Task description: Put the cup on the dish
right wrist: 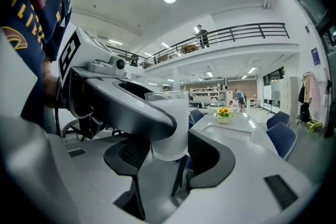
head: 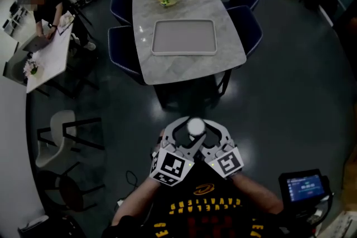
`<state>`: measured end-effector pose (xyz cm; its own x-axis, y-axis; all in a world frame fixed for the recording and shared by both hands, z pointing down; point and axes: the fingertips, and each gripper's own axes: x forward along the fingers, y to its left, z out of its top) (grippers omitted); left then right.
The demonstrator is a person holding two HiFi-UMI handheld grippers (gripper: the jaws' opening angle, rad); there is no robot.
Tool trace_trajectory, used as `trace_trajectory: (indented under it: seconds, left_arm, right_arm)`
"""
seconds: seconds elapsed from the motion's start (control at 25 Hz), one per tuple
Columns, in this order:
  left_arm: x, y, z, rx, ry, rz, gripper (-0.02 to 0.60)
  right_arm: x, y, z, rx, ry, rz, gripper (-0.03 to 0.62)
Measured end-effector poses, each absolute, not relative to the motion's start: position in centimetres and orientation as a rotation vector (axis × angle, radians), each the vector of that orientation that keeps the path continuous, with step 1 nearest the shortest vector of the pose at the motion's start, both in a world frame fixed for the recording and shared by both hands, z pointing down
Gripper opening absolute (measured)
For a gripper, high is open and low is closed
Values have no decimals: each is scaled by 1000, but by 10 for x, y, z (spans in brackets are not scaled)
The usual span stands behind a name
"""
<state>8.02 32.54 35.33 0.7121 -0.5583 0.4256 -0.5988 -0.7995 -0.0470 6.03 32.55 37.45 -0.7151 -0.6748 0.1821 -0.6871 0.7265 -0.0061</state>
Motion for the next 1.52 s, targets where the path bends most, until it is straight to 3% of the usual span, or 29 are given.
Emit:
trace_trajectory:
  seconds: [0.68,1.52]
  left_arm:
    - [97,249,357,2852,-902,642,261]
    - [45,90,379,2864,-757,635,261]
  right_arm:
    - [78,248,379,1147,-2715,92,235]
    - [26,88,402,1221,-2615,134,235]
